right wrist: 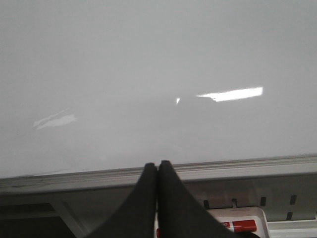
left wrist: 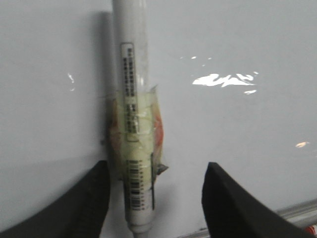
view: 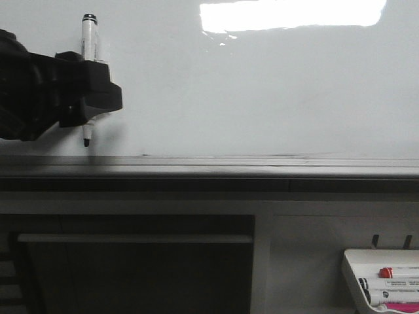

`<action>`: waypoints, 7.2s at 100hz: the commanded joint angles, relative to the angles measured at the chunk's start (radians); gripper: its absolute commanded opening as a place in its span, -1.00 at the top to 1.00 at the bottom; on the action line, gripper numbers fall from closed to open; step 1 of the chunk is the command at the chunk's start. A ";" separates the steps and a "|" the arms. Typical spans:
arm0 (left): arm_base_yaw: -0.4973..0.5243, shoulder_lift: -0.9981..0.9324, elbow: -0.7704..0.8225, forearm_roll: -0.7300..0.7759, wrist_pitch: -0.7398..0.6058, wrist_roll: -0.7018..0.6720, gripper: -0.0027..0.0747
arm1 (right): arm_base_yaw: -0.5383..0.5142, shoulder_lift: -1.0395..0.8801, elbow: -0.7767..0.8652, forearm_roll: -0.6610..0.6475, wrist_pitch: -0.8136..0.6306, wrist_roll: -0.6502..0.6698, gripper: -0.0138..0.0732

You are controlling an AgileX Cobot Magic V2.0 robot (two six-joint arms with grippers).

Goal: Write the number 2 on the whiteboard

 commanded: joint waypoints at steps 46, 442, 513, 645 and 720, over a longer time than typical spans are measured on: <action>-0.018 -0.033 -0.048 0.318 -0.019 -0.005 0.98 | 0.145 0.041 -0.121 0.081 0.059 -0.096 0.80; -0.018 -0.669 0.016 0.881 0.310 -0.189 0.96 | 0.590 0.904 -0.767 -0.105 0.288 -0.284 0.82; -0.016 -0.307 -0.008 1.088 0.089 -0.189 0.07 | 0.940 0.984 -0.874 -0.054 0.299 -0.335 0.82; 0.082 -0.035 -0.176 0.085 0.266 -0.162 0.98 | 0.795 0.966 -0.946 -0.196 0.364 -0.249 -0.64; 0.080 -0.238 -0.144 0.255 0.275 -0.110 0.98 | 0.791 0.875 -0.940 -0.193 0.451 -0.229 0.82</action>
